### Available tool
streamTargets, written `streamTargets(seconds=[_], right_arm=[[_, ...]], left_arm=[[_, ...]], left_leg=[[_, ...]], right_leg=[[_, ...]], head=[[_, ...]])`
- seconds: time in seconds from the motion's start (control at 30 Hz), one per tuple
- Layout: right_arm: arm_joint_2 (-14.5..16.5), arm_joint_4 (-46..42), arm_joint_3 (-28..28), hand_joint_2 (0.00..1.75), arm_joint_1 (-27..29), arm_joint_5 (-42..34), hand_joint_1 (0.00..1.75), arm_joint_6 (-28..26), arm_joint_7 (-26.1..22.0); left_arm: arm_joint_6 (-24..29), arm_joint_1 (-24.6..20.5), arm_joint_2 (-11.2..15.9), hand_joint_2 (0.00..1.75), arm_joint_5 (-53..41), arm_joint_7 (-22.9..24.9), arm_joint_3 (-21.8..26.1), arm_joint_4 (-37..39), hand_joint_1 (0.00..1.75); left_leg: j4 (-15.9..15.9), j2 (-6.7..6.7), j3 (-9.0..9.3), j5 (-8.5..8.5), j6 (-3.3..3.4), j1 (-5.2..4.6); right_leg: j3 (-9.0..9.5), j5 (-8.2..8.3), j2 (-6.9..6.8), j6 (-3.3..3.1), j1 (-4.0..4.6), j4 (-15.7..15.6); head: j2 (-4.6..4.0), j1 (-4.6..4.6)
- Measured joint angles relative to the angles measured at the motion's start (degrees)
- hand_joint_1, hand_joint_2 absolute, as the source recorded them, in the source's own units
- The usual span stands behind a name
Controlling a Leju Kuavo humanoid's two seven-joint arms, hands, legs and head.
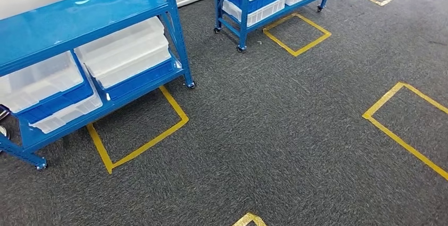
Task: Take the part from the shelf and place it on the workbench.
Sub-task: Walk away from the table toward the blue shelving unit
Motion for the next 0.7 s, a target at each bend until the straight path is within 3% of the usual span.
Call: streamTargets(seconds=[0.03, 0.1, 0.17, 0.23, 0.27, 0.3, 0.33, 0.4, 0.47, 0.53, 0.6, 0.63, 0.7], right_arm=[[0.02, 0.00, 0.01, 1.75, -0.11, 0.12, 0.00, 0.05, 0.15], [0.10, -0.01, 0.02, 1.75, -0.45, 0.43, 0.00, 0.23, 0.66], [0.15, -0.02, 0.02, 1.75, -0.58, 0.63, 0.00, 0.55, 1.14], [0.14, -0.02, 0.02, 1.75, -0.48, 0.73, 0.00, 0.95, 1.49], [0.15, -0.02, 0.02, 1.75, -0.40, 0.76, 0.00, 1.10, 1.61], [0.15, -0.02, 0.02, 1.75, -0.33, 0.81, 0.00, 1.23, 1.63], [0.15, -0.02, 0.02, 1.75, -0.27, 0.86, 0.00, 1.30, 1.61], [0.14, -0.02, 0.02, 1.75, -0.20, 0.99, 0.00, 1.38, 1.51], [0.14, 0.01, 0.02, 1.75, -0.06, 1.04, 0.00, 1.41, 1.48], [0.14, 0.04, 0.02, 1.75, -0.11, 1.04, 0.00, 1.43, 1.42], [0.19, 0.04, 0.02, 1.75, -0.30, 0.89, 0.00, 1.31, 1.14], [0.22, 0.04, 0.02, 1.75, -0.32, 0.80, 0.00, 1.21, 0.92], [0.34, 0.04, 0.02, 1.75, -0.24, 0.74, 0.00, 1.05, 0.60]], left_arm=[[0.32, -0.06, 0.00, 0.00, 0.47, -0.69, 0.30, 0.00, 0.00], [0.80, -0.02, -0.02, 0.00, 1.27, -1.72, 1.01, 0.00, 0.00], [0.90, -0.10, -0.07, 0.00, 1.57, -1.17, 1.61, 0.00, 0.00], [0.60, -0.32, -0.11, 0.00, 1.48, 0.90, 1.97, 0.00, 0.00], [0.39, -0.40, -0.11, 0.00, 1.40, 1.92, 2.08, 0.00, 0.00], [0.18, -0.39, -0.11, 0.00, 1.29, 2.64, 2.17, 0.00, 0.00], [0.04, -0.32, -0.11, 0.00, 1.15, 3.06, 2.25, 0.00, 0.00], [-0.16, -0.19, -0.11, 0.00, 0.88, 3.28, 2.35, 0.00, 0.00], [-0.28, -0.19, -0.12, 0.00, 0.77, 3.36, 2.40, 0.00, 0.00], [-0.32, -0.21, -0.11, 0.00, 0.77, 3.39, 2.45, 0.00, 0.00], [-0.24, -0.11, -0.08, 0.00, 0.99, 3.29, 2.57, 0.00, 0.00], [-0.18, -0.04, -0.06, 0.00, 1.17, 3.13, 2.71, 0.00, 0.00], [-0.10, -0.12, -0.02, 0.00, 1.45, 2.59, 2.99, 0.00, 0.00]], left_leg=[[-0.61, 0.07, 0.14, -0.05, 0.31, -0.21], [-1.03, -1.05, 0.18, 0.27, 0.90, -0.09], [-1.73, -2.09, 0.59, 0.74, 1.62, 0.26], [-1.97, -3.15, 0.71, 1.03, 2.12, 0.41], [-1.94, -3.75, 0.66, 1.07, 2.25, 0.40], [-1.89, -4.42, 0.67, 1.07, 2.27, 0.40], [-1.81, -5.18, 0.70, 1.03, 2.24, 0.42], [-1.44, -6.82, 0.79, 0.82, 1.97, 0.52], [-0.70, -8.30, 0.46, 0.43, 1.39, 0.58], [-0.22, -9.43, -0.23, 0.29, 0.62, 0.62], [-0.25, -10.39, -0.62, 0.39, -0.15, 0.80], [0.09, -9.90, -0.82, 0.12, -0.45, 0.81], [3.58, -7.28, -2.37, -2.06, -0.90, 0.74]], right_leg=[[0.13, -0.09, -0.43, 0.27, 0.08, -0.03], [0.47, -0.28, -0.94, 0.85, 0.05, -0.12], [-0.12, -1.81, 1.11, 1.45, -0.13, 1.81], [-3.09, -5.22, 4.04, 1.84, -0.31, 8.08], [-5.06, -6.76, 4.67, 1.97, -0.34, 11.90], [-6.60, -7.41, 4.90, 2.09, -0.36, 14.69], [-7.33, -6.90, 5.01, 2.19, -0.41, 15.65], [-5.69, -2.80, 5.63, 2.28, -0.69, 10.85], [-2.91, 0.33, 8.37, 2.16, -1.10, 3.91], [-2.10, 0.62, 10.10, 1.74, -1.10, 1.52], [-2.06, 0.77, 8.95, 1.00, -0.96, 1.32], [-1.90, 0.86, 8.27, 0.58, -0.99, 1.11], [-1.66, 1.02, 6.69, -0.26, -1.12, 0.69]], head=[[0.00, 0.01], [0.00, 0.01], [0.00, 0.05], [0.00, 0.13], [0.00, 0.15], [0.00, 0.15], [0.00, 0.14], [0.00, 0.15], [0.00, 0.15], [0.00, 0.14], [0.00, 0.14], [0.00, 0.12], [0.00, 0.04]])
